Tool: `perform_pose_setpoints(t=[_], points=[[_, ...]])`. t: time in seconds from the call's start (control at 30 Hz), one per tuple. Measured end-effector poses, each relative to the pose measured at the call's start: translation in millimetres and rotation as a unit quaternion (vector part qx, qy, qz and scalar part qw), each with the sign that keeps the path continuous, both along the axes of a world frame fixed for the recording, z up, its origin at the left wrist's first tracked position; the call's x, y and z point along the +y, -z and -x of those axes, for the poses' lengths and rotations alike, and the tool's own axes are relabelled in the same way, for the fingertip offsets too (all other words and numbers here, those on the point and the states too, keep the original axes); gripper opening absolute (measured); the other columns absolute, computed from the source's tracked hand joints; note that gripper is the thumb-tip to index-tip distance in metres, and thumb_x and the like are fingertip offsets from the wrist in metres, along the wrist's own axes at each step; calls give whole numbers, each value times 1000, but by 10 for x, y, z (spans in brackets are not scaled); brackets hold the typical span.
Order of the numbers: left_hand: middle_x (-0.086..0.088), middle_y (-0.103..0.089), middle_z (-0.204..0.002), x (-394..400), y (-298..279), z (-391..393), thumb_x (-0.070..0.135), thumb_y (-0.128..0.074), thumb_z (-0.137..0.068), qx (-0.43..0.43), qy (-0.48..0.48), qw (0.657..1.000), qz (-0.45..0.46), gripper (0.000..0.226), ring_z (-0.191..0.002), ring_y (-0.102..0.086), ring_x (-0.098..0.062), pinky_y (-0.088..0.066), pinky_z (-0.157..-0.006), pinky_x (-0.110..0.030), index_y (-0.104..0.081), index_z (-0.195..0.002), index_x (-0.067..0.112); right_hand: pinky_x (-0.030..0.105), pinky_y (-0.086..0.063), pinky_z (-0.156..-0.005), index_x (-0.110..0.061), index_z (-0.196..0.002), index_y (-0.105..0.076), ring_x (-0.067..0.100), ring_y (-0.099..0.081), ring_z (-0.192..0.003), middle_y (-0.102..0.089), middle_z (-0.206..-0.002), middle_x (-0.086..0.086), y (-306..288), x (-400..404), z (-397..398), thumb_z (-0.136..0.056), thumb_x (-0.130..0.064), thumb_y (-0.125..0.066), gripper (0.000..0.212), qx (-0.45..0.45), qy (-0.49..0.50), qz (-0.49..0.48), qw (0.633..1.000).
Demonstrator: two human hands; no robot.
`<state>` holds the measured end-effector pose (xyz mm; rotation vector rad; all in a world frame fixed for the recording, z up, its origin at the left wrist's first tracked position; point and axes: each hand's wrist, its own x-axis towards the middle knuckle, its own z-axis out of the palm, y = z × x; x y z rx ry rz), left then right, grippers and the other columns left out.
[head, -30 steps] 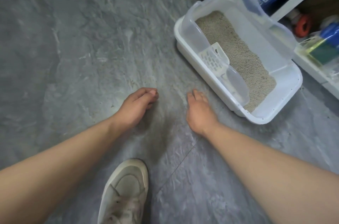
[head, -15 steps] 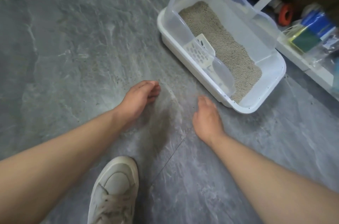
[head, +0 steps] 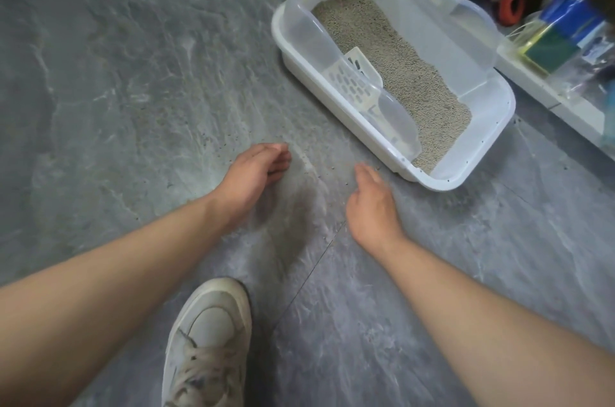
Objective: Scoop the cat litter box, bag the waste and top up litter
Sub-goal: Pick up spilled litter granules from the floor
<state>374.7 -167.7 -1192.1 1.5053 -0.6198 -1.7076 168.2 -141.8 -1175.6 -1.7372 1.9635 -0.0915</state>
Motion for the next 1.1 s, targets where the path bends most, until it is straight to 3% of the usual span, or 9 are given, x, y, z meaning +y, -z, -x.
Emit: perform_pose_setpoints(t=[0.1, 0.27, 0.4, 0.47, 0.53, 0.63, 0.93, 1.0, 1.1], points=[[-7, -73, -117, 21, 49, -16, 24, -50, -103, -7, 2, 1000, -5, 22, -114, -68, -20, -49, -107, -38, -69, -111, 17, 37, -30, -116, 4, -139, -48, 38, -42, -134, -48, -146, 20, -13, 38, 85, -86, 5, -41, 53, 46, 16, -29, 998], [-2, -74, -115, 43, 42, -2, 31, -58, -99, -30, 21, 999, 5, 20, -115, -67, -18, -49, -106, -35, -70, -110, 20, 33, -26, -117, 2, -141, -47, 36, -38, -139, -46, -149, 18, 25, 98, -45, -89, 3, -41, 52, 35, -57, -35, 997], [3, -75, -113, 45, -15, -5, 47, -62, -83, -51, 34, 998, 9, 31, -113, -67, -15, -47, -108, -37, -73, -104, 27, 36, -29, -115, 2, -139, -50, 37, -40, -135, -47, -148, 18, 7, 37, 21, -87, 7, -41, 53, 54, 1, 13, 998], [8, -73, -116, 61, -15, -28, 43, -61, -90, -114, 70, 990, 34, 27, -114, -65, -11, -46, -108, -32, -72, -111, 30, 36, -30, -111, 2, -136, -50, 36, -41, -132, -49, -144, 18, 10, 17, 85, -88, 6, -41, 50, 82, 41, 2, 996], [8, -68, -126, 93, -22, -55, 31, -57, -99, -239, 143, 956, 91, 30, -117, -62, -9, -43, -105, -24, -66, -126, 24, 36, -32, -109, 1, -136, -49, 36, -41, -130, -49, -141, 17, 2, 43, 86, -88, 4, -43, 48, 91, 43, -26, 995], [1, -61, -135, 122, -18, -79, 26, -56, -100, -354, 209, 896, 168, 37, -124, -58, -14, -42, -110, -28, -60, -135, 16, 35, -28, -115, 0, -141, -46, 35, -37, -136, -44, -148, 16, -4, 133, 17, -87, 5, -42, 54, 75, -18, -39, 996], [-5, -59, -138, 114, 23, -137, 26, -56, -99, -413, 246, 846, 231, 41, -127, -54, -21, -39, -109, -28, -56, -138, 12, 34, -26, -116, 1, -144, -42, 35, -34, -139, -41, -150, 18, -12, 89, 63, -89, 2, -44, 55, 91, 26, -39, 995], [-8, -60, -137, 111, 45, -159, 22, -59, -96, -445, 252, 817, 265, 41, -128, -54, -25, -40, -110, -33, -57, -136, 10, 33, -19, -120, 0, -148, -37, 34, -27, -145, -33, -156, 20, -23, 139, 7, -91, 2, -43, 58, 79, -21, -48, 996], [-9, -59, -138, 125, 74, -179, 25, -63, -90, -514, 298, 738, 319, 47, -130, -53, -30, -39, -114, -44, -59, -134, 9, 27, -10, -122, -3, -154, -30, 30, -20, -151, -25, -163, 15, -50, 176, -11, -95, 2, -41, 61, 52, -62, -45, 996]])
